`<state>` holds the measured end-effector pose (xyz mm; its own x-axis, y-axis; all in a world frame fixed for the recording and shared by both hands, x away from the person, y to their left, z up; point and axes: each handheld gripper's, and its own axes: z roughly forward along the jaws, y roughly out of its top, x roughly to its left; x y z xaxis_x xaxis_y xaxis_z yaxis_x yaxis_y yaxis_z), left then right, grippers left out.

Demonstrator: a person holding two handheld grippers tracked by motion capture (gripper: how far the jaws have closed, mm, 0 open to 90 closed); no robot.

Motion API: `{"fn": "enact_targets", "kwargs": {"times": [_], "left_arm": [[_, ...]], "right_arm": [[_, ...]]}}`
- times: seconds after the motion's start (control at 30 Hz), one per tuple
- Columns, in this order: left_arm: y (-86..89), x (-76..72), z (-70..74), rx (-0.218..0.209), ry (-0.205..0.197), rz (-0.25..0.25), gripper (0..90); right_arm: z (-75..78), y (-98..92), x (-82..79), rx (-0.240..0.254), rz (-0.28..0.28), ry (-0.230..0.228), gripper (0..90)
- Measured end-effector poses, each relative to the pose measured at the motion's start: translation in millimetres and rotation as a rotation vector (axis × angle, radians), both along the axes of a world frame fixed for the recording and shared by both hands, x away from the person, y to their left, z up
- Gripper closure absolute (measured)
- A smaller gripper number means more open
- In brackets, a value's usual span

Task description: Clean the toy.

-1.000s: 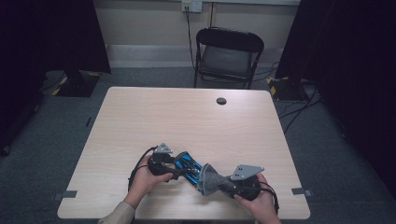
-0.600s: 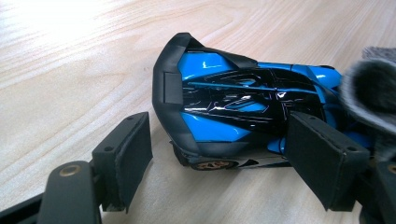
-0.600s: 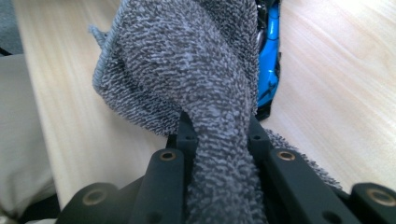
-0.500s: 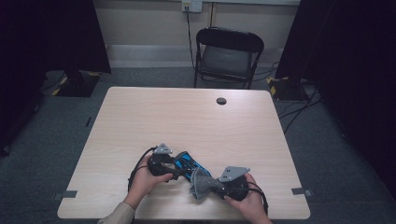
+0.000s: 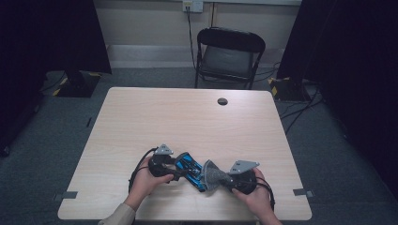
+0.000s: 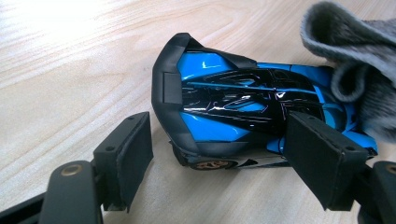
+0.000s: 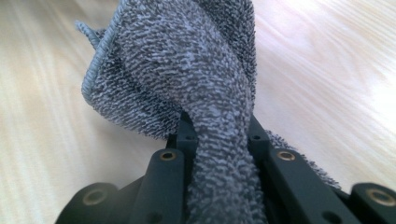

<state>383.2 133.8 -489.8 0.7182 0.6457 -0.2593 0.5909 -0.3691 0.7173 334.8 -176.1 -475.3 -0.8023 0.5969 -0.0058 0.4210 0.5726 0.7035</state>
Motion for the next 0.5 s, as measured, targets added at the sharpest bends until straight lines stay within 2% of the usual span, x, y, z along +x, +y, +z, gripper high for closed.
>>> {"fn": "enact_targets", "kwargs": {"times": [0.33,0.5], "left_arm": [[-0.2,-0.4,-0.2,0.002,-0.005,-0.002,23.8],[-2.7,-1.1,-1.5,-0.01,0.004,-0.011,22.8]], "right_arm": [[0.7,-2.7,14.1,-0.009,-0.026,-0.011,75.1],[14.8,-11.5,24.6,0.013,-0.048,-0.022,75.1]]}}
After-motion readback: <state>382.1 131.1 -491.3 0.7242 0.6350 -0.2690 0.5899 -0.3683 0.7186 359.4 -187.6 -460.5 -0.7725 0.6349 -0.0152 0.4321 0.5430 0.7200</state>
